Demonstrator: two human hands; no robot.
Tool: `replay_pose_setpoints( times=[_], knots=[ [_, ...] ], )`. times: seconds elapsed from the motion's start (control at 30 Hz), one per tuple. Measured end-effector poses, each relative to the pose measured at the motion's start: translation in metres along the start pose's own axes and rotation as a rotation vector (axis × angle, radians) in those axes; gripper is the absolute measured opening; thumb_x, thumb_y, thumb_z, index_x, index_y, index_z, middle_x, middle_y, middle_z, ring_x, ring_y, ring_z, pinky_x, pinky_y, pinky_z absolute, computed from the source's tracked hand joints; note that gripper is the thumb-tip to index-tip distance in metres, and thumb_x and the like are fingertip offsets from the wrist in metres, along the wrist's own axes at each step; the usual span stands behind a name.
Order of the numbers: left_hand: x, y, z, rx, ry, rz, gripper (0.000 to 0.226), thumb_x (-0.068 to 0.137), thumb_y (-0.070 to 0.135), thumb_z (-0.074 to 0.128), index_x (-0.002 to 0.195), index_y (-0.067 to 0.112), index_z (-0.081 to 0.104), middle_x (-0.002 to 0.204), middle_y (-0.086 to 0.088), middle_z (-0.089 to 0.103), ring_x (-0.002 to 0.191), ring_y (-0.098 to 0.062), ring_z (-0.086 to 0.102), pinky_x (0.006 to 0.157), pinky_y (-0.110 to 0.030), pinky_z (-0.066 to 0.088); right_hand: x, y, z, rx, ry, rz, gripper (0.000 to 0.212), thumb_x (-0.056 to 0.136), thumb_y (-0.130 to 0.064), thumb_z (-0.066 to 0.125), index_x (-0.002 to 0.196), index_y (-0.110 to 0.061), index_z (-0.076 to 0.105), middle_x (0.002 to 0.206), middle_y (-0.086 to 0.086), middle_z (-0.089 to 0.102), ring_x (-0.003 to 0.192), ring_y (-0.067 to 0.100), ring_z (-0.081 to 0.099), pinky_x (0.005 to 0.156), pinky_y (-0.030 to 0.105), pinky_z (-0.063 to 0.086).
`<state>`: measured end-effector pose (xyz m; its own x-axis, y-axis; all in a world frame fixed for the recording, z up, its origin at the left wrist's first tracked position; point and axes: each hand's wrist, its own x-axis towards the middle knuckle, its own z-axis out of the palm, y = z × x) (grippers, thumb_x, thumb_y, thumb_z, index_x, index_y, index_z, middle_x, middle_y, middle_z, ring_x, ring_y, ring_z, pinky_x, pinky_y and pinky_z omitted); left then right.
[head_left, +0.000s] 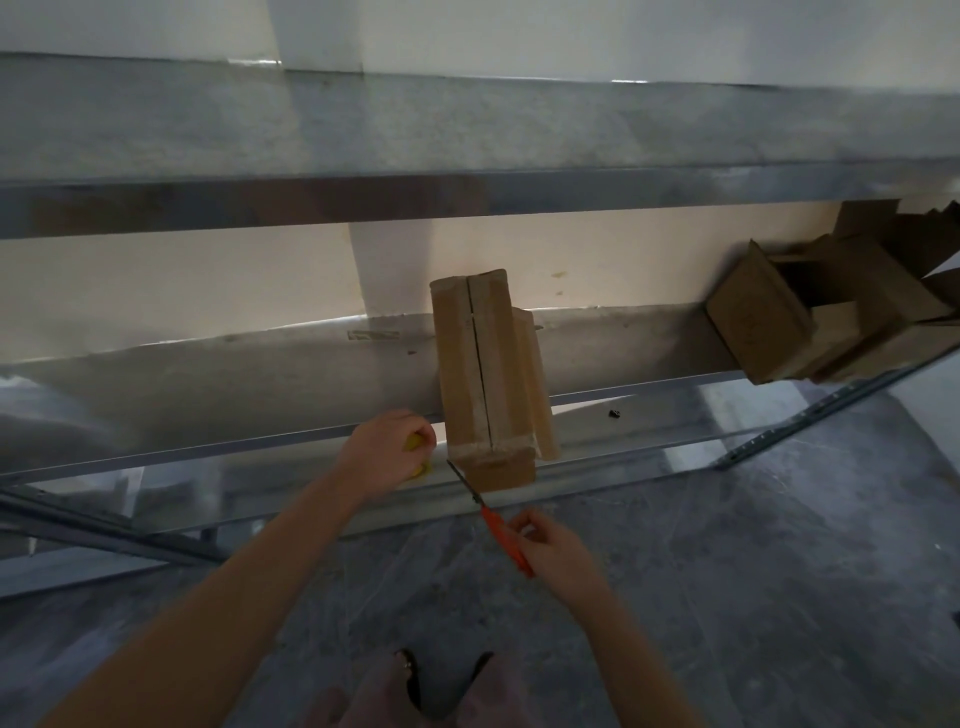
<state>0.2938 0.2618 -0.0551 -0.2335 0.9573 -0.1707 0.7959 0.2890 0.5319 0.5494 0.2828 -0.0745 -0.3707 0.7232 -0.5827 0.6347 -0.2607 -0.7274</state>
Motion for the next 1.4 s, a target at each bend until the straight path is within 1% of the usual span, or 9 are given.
replay_pose_setpoints(
  times=[0.13, 0.27, 0.4, 0.57, 0.73, 0.9, 1.03, 1.2, 1.4],
  knots=[
    [-0.002, 0.002, -0.002, -0.015, -0.009, -0.017, 0.015, 0.092, 0.03, 0.056, 0.101, 0.023, 0.066, 0.106, 0.005, 0.06, 0.097, -0.014, 0.055, 0.081, -0.029, 0.043, 0.0, -0.004, -0.015, -0.265, 0.022, -0.129, 0.026, 0.084, -0.057, 0.066, 0.091, -0.033, 0.06, 0.075, -0.016, 0.065, 0.069, -0.003, 0.062, 0.057, 0.01, 0.04],
    [-0.003, 0.002, -0.003, -0.013, -0.012, -0.002, 0.015, 0.092, 0.029, 0.057, 0.1, 0.022, 0.067, 0.104, 0.005, 0.061, 0.097, -0.014, 0.055, 0.08, -0.029, 0.043, -0.008, 0.003, -0.041, -0.507, 0.123, -0.287, 0.024, 0.081, -0.056, 0.068, 0.092, -0.036, 0.059, 0.082, -0.018, 0.066, 0.075, -0.004, 0.062, 0.068, 0.019, 0.053],
    [-0.004, 0.001, -0.002, -0.033, -0.014, -0.01, 0.014, 0.092, 0.03, 0.057, 0.1, 0.024, 0.066, 0.104, 0.007, 0.06, 0.095, -0.013, 0.054, 0.081, -0.029, 0.044, -0.019, 0.014, -0.078, -0.453, 0.377, -0.425, 0.029, 0.078, -0.066, 0.062, 0.089, -0.038, 0.059, 0.072, -0.021, 0.064, 0.067, -0.005, 0.062, 0.059, 0.02, 0.051],
    [-0.005, -0.003, 0.001, -0.035, -0.032, -0.031, 0.009, 0.089, 0.03, 0.06, 0.097, 0.028, 0.065, 0.101, 0.011, 0.058, 0.09, -0.009, 0.051, 0.074, -0.025, 0.037, 0.016, 0.009, -0.113, -0.523, 0.629, -0.331, 0.025, 0.088, -0.056, 0.058, 0.095, -0.032, 0.054, 0.077, -0.014, 0.062, 0.068, 0.013, 0.06, 0.063, 0.028, 0.044],
    [-0.006, -0.001, 0.008, -0.184, -0.008, -0.122, 0.011, 0.084, 0.024, 0.067, 0.086, 0.035, 0.065, 0.095, 0.016, 0.058, 0.085, -0.002, 0.053, 0.07, -0.017, 0.038, 0.089, -0.002, -0.135, -0.652, 0.62, -0.237, 0.028, 0.096, -0.05, 0.05, 0.108, -0.024, 0.054, 0.085, -0.001, 0.068, 0.084, 0.026, 0.069, 0.081, 0.037, 0.044],
    [-0.012, 0.0, 0.019, -0.229, -0.011, -0.192, 0.016, 0.086, 0.023, 0.067, 0.086, 0.038, 0.064, 0.098, 0.016, 0.059, 0.09, -0.008, 0.058, 0.082, -0.03, 0.048, 0.16, -0.016, -0.153, -0.622, 0.585, -0.041, 0.032, 0.099, -0.045, 0.046, 0.114, -0.018, 0.055, 0.105, 0.009, 0.07, 0.1, 0.032, 0.065, 0.092, 0.041, 0.044],
    [-0.018, 0.006, 0.025, -0.19, 0.011, -0.191, 0.016, 0.086, 0.028, 0.07, 0.086, 0.041, 0.062, 0.098, 0.02, 0.057, 0.091, 0.001, 0.056, 0.079, -0.014, 0.04, 0.203, -0.018, -0.161, -0.527, 0.545, -0.063, 0.03, 0.098, -0.04, 0.051, 0.111, -0.014, 0.058, 0.103, 0.011, 0.07, 0.097, 0.033, 0.065, 0.09, 0.041, 0.048],
    [-0.022, 0.015, 0.028, -0.197, 0.058, -0.234, 0.007, 0.086, 0.026, 0.07, 0.09, 0.03, 0.067, 0.1, 0.013, 0.059, 0.092, -0.006, 0.059, 0.087, -0.031, 0.048, 0.23, -0.017, -0.167, -0.521, 0.505, -0.141, 0.026, 0.097, -0.03, 0.056, 0.112, -0.009, 0.06, 0.106, 0.015, 0.068, 0.096, 0.034, 0.065, 0.086, 0.041, 0.052],
    [-0.024, 0.021, 0.03, -0.176, 0.073, -0.252, 0.008, 0.085, 0.03, 0.07, 0.09, 0.035, 0.065, 0.101, 0.016, 0.058, 0.092, -0.005, 0.059, 0.087, -0.032, 0.049, 0.23, -0.015, -0.171, -0.616, 0.486, -0.155, 0.035, 0.098, -0.03, 0.052, 0.121, -0.004, 0.056, 0.122, 0.016, 0.054, 0.109, 0.033, 0.056, 0.086, 0.037, 0.045]
  ],
)
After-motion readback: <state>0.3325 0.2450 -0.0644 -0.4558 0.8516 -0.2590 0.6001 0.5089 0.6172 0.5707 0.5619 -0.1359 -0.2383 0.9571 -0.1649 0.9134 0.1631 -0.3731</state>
